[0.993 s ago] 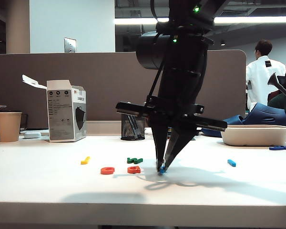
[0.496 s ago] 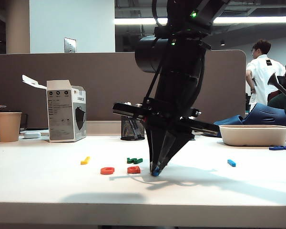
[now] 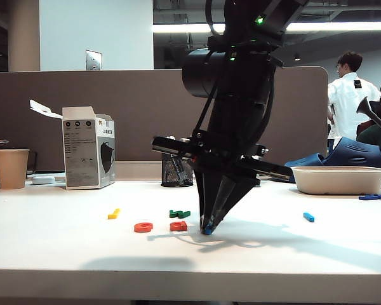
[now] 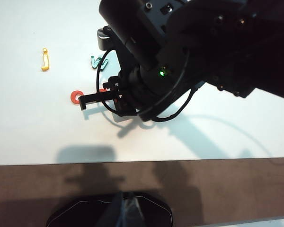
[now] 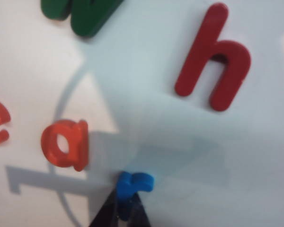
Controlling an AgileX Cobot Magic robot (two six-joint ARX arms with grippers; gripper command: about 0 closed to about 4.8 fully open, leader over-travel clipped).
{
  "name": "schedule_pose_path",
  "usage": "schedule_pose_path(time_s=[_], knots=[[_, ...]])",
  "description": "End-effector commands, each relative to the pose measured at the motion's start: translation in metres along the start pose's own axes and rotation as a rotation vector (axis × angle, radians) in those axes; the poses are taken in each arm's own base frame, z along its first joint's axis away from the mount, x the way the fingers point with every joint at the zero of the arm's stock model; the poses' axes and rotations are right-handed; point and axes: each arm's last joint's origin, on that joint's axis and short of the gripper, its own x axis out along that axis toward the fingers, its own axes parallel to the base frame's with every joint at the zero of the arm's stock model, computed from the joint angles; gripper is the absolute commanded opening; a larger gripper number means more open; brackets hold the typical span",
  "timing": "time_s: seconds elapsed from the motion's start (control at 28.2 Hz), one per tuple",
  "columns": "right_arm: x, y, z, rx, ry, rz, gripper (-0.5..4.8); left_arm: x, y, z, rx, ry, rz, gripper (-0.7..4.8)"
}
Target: Select the appropriate letters from the row of letter magnets placed on the table to arrange into the word "car".
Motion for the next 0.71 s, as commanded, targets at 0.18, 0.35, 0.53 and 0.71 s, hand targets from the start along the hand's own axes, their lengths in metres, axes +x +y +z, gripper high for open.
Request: schedule_pose_path(time_s=[0.18, 0.35, 0.53, 0.71], knots=[[0.0085, -0.0049, -0.0065, 0.008, 0.065, -0.046, 0.05, -0.0008, 0.0011, 0.0007, 0.006, -0.006, 0.005, -0.05], [0.0084, -0.0051, -0.0063, 0.008, 0.065, -0.045, 0.22, -0.0008, 0.0011, 0.0007, 0.006, -0.006, 0.005, -0.05], [0.0066, -0.0054, -0.0069, 0.009, 0.069, -0.047, 0.24, -0.0008, 0.0011, 0.0007, 0.006, -0.006, 0.005, -0.05], [0.0029, -0.0049, -0.0071, 0.008, 0.062, -0.044, 0.63, -0.0008, 0.0011, 0.0007, 0.006, -0.006, 0.005, -0.05]])
